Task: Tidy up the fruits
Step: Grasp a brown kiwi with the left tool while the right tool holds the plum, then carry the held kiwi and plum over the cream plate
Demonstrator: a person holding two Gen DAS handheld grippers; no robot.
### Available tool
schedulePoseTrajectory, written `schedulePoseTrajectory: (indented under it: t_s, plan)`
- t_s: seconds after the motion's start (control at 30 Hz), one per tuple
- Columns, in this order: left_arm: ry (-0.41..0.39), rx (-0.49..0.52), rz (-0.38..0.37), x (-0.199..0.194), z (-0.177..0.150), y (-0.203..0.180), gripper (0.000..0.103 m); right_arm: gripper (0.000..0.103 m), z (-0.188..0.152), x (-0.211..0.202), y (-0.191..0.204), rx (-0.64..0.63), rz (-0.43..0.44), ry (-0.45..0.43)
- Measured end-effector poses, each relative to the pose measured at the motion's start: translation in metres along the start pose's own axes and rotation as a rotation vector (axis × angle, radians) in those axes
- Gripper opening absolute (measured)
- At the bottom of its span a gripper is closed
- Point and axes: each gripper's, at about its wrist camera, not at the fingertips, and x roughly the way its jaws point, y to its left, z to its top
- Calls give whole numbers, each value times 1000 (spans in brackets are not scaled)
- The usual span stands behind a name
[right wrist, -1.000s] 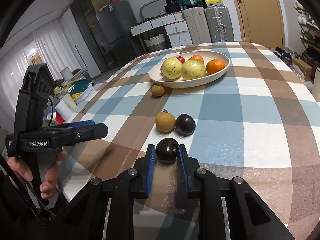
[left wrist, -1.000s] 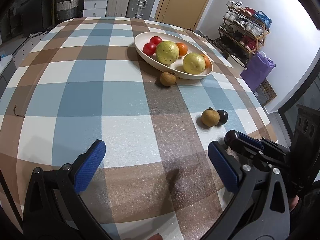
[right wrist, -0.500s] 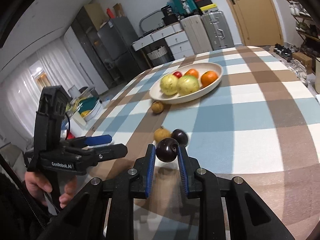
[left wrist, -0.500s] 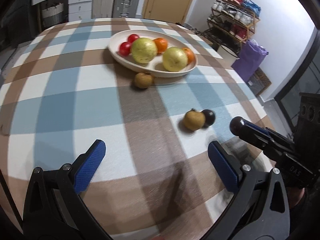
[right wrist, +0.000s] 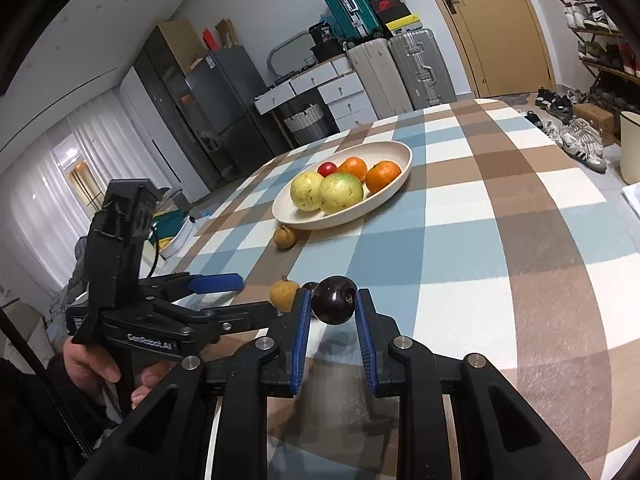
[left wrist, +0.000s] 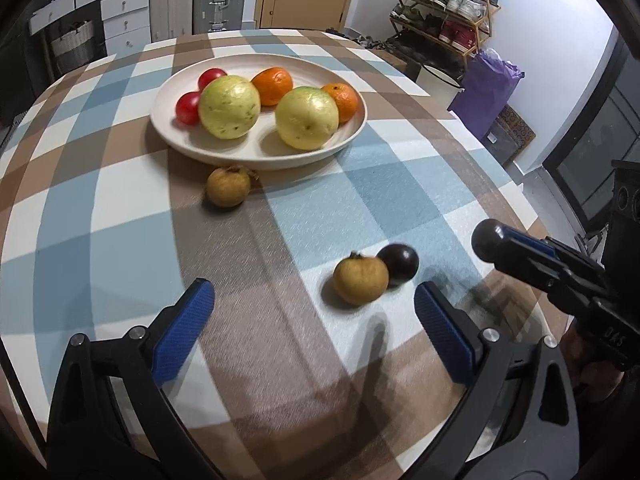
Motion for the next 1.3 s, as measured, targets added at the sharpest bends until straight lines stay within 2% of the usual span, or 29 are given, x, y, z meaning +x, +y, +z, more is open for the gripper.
schedulePoseTrajectory:
  t_s: [0.1,0.13,0.2,0.3,0.37,0.43,0.6,0.9,1.1,1.3]
  plan:
    - [3,5,-7,4,5,-2,86,23,1,1,-4,6,-2,7]
    - [4,11,-9,5,5,-3,79,23,1,1,-6,13,-3,8]
    - [1,22,-21,6,6,-5,73,23,0,1,-7,19,-2,10]
    - [-2,37,-67,4,7,-7,53,23,0,1,-7,19,-4,10]
    - [1,52,-108,2,6,-9,35,23,0,1,-7,20,-8,10]
    - [4,72,-135,1,4,-11,26,23,0,1,-6,20,-9,10]
    - [5,34,-173,-3,1,-2,26,23,1,1,-1,3,-17,12]
    - [-34,23,-155,-27,-6,12,26,23,6,-5,7,-11,-36,-26]
    - [-76,7,-149,-48,0,27,26,23,18,0,13,-27,-36,-40]
    - [-107,-13,-175,-65,18,39,26,23,36,9,15,-33,-15,-48]
